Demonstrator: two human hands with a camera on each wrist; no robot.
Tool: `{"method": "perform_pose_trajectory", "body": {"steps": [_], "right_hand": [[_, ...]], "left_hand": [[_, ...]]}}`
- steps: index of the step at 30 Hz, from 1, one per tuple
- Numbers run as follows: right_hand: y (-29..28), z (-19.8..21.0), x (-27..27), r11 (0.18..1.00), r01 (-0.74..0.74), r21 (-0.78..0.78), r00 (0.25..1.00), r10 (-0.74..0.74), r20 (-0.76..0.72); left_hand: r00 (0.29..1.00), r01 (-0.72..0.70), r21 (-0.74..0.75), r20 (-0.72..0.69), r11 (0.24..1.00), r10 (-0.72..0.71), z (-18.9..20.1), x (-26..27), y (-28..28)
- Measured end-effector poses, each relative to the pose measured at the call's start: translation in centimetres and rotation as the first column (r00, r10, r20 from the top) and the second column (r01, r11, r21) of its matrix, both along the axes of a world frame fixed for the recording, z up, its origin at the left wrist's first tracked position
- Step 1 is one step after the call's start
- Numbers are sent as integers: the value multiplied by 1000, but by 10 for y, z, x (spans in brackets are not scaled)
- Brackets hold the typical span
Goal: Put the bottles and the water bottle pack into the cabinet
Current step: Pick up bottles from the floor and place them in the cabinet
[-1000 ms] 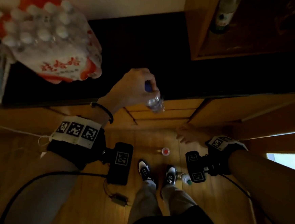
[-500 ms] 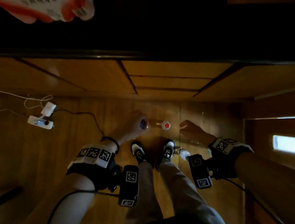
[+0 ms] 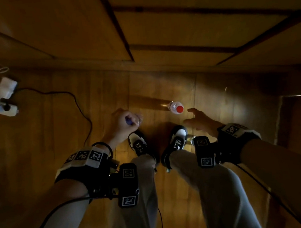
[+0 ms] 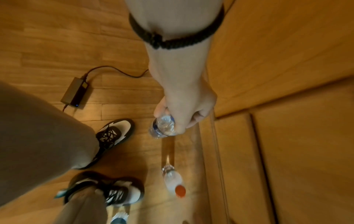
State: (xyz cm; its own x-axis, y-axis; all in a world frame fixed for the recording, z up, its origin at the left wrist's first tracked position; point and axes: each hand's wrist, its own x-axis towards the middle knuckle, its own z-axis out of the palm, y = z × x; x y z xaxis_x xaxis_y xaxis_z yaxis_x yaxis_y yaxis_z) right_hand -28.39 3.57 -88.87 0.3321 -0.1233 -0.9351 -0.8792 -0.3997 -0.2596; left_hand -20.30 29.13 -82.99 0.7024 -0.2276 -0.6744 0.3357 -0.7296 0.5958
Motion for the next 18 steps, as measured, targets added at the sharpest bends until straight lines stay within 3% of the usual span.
{"method": "perform_pose_trajectory", "body": {"steps": [4, 10, 12, 16, 18], "right_hand": [[11, -53, 8, 997, -46, -69, 999, 47, 20], [34, -127, 11, 969, 20, -244, 999, -9, 43], [40, -140, 16, 959, 77, -274, 996, -64, 57], [49, -142, 22, 879, 237, -414, 971, -203, 124], [50, -132, 20, 889, 230, -396, 972, -188, 142]], "left_hand": [[998, 53, 150, 23, 987, -57, -49, 9, 19], [994, 76, 182, 61, 980, -88, -89, 15, 32], [996, 85, 232, 16, 969, -91, -105, 19, 39], [998, -37, 157, 47, 987, 30, -105, 11, 35], [998, -54, 135, 1, 989, 55, -104, 4, 37]]}}
